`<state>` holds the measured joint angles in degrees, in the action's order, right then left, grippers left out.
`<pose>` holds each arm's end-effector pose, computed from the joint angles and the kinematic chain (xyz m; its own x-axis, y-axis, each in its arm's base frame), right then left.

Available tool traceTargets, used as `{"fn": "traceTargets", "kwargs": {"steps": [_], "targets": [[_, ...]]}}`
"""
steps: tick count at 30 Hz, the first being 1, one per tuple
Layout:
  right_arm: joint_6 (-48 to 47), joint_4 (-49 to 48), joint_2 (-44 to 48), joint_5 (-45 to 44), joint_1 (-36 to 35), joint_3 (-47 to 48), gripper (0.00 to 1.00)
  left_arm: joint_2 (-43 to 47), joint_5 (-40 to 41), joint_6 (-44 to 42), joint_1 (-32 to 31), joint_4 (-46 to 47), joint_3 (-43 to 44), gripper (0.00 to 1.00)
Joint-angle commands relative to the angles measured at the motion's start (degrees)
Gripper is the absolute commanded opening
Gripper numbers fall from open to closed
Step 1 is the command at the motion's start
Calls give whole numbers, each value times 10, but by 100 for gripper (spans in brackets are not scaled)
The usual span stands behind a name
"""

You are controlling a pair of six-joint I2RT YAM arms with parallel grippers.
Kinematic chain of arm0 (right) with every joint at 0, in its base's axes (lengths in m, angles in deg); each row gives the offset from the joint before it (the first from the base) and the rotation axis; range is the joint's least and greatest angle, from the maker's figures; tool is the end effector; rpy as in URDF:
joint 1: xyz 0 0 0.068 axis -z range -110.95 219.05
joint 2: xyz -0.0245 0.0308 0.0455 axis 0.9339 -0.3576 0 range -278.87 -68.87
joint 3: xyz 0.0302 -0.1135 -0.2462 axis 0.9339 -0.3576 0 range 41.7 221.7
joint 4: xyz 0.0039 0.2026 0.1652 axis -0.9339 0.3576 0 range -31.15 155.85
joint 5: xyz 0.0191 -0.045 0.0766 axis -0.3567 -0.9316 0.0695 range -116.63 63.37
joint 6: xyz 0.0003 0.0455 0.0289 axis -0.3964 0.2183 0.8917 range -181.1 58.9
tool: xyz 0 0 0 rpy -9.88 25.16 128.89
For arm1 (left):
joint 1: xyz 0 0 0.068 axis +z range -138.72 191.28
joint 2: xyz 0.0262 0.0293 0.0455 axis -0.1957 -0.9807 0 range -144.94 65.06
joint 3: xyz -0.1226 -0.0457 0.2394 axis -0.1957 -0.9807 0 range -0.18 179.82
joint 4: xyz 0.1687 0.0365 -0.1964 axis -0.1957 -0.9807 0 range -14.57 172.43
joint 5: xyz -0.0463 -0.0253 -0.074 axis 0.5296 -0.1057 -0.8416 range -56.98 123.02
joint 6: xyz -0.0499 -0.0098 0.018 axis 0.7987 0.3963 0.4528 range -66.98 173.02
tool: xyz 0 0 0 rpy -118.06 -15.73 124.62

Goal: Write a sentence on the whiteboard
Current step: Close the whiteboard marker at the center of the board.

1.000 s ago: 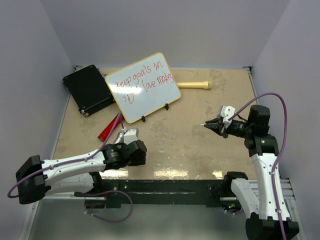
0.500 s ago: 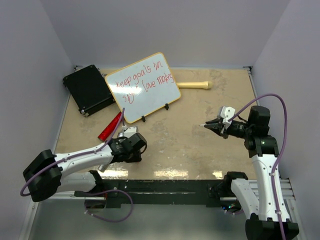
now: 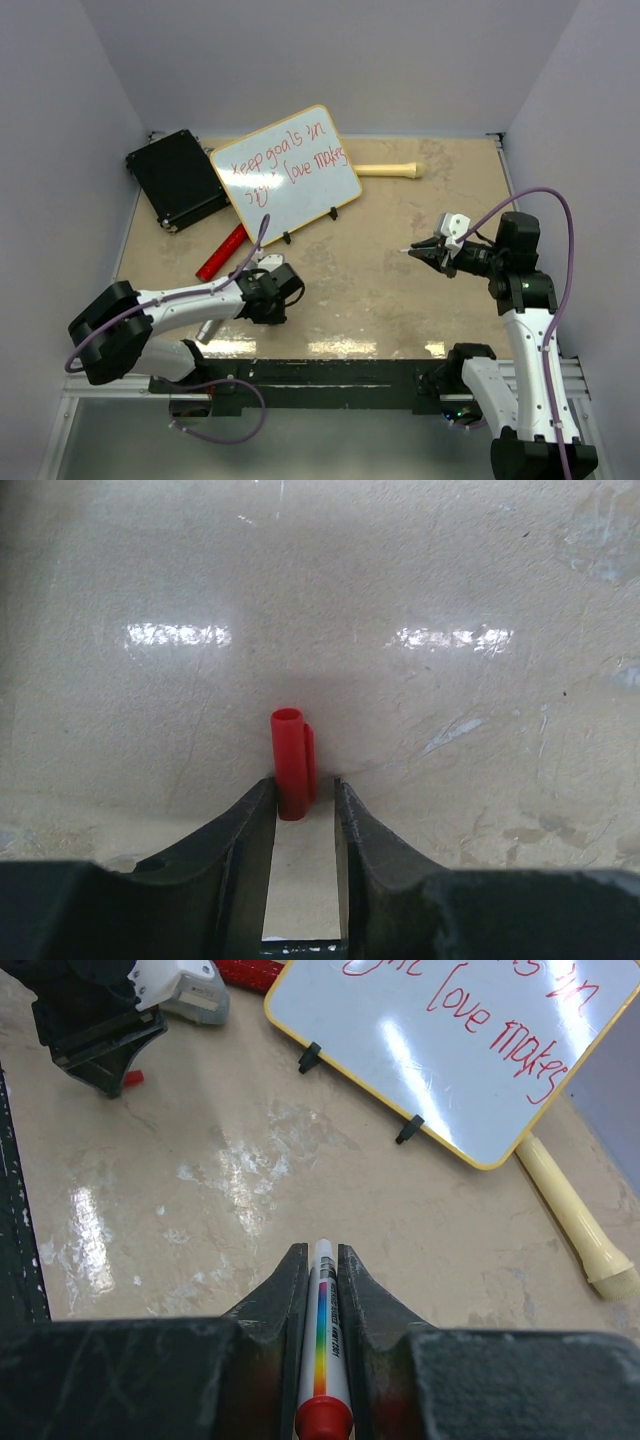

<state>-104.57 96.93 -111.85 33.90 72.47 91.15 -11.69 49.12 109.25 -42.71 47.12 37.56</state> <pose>0.1430 0.0225 0.3327 0.1091 -0.3455 -0.9320 -0.8759 0.4100 -0.2545 0.1354 -0.1695 0.1586 -0.9241 -0.0869 -0.3722 -0.0629 0.9951 -0.0762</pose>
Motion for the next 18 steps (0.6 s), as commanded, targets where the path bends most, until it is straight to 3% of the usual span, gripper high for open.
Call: {"fn": "traceTargets", "kwargs": {"steps": [1, 11, 18], "targets": [[7, -12, 9, -5, -2, -1, 0, -34, 8, -35, 7, -6, 36, 34], [-1, -2, 13, 1, -2, 3, 0, -68, -19, -68, 20, 1, 33, 28], [0, -1, 23, 4, -2, 0, 0, -100, -28, -107, 33, 23, 30, 2]]}}
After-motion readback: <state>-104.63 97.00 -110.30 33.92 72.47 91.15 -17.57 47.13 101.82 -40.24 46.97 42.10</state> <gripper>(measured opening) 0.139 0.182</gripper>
